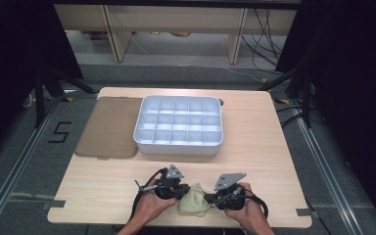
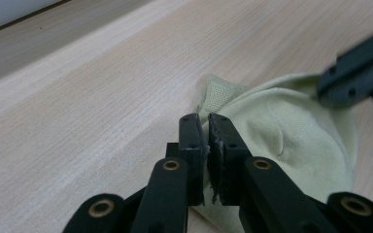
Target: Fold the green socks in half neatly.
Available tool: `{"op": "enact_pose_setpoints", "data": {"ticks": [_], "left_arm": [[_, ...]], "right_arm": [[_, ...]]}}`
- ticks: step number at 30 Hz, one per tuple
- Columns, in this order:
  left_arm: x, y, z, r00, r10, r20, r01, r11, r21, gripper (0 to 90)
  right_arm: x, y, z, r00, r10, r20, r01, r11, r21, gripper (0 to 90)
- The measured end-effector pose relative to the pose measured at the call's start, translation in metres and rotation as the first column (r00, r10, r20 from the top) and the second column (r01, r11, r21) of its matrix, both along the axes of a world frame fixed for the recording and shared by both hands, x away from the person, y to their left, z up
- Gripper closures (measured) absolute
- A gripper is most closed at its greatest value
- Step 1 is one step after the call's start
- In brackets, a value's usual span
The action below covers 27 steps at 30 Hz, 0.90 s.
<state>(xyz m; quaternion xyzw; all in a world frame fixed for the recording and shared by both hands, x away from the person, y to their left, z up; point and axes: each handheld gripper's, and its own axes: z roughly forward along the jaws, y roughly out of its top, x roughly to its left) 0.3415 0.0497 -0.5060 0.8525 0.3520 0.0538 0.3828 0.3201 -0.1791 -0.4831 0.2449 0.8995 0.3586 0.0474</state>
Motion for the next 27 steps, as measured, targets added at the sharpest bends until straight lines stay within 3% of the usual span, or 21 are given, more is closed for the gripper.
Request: {"op": "enact_pose_setpoints", "data": {"ticks": [3,9,11,12,13,14,17,20,22,27], "left_arm": [[-0.001,0.0,0.0,1.0,-0.005,-0.004,0.005,1.0,-0.003,83.6],[0.0,0.0,-0.001,1.0,-0.001,0.003,0.001,1.0,-0.006,83.7],[0.0,-0.001,-0.001,1.0,0.003,0.0,-0.003,0.9999,-0.01,83.7],[-0.001,0.0,0.0,1.0,-0.008,-0.003,0.008,0.9999,-0.007,83.7],[-0.001,0.0,0.0,1.0,-0.006,-0.002,0.006,1.0,-0.007,83.7],[-0.001,0.0,0.0,1.0,-0.008,-0.001,0.008,1.0,-0.005,83.7],[-0.001,0.0,0.0,1.0,-0.003,-0.002,0.003,0.9999,-0.011,83.5],[-0.001,-0.001,0.0,1.0,-0.004,-0.001,0.004,0.9999,-0.011,83.3],[-0.001,-0.001,0.0,1.0,-0.003,0.002,0.003,0.9999,-0.011,83.1],[-0.001,0.0,0.0,1.0,-0.003,0.005,0.004,0.9998,-0.018,82.6]], "right_arm": [[0.011,0.007,0.006,0.999,0.002,0.044,-0.003,1.0,0.02,88.0],[0.024,0.011,-0.013,0.9994,-0.029,0.017,0.03,0.999,-0.024,88.1],[0.025,0.007,-0.013,0.9993,-0.038,-0.003,0.037,0.999,-0.023,88.6],[0.025,0.004,-0.014,0.9985,-0.049,0.022,0.05,0.998,-0.046,88.6],[0.025,0.002,-0.013,0.9984,-0.056,-0.002,0.056,0.996,-0.063,88.6],[0.025,-0.001,-0.015,0.9985,-0.054,-0.011,0.053,0.997,-0.054,88.5],[0.022,-0.008,-0.008,0.9968,-0.076,0.022,0.077,0.997,-0.006,88.2],[0.015,-0.009,0.003,0.9987,-0.039,0.032,0.037,0.999,0.039,87.6],[0.007,-0.003,0.002,1.0,0.003,0.008,-0.003,0.999,0.049,87.3],[0.0,0.001,-0.009,0.9988,0.038,-0.032,-0.039,0.999,-0.006,87.3]]}}
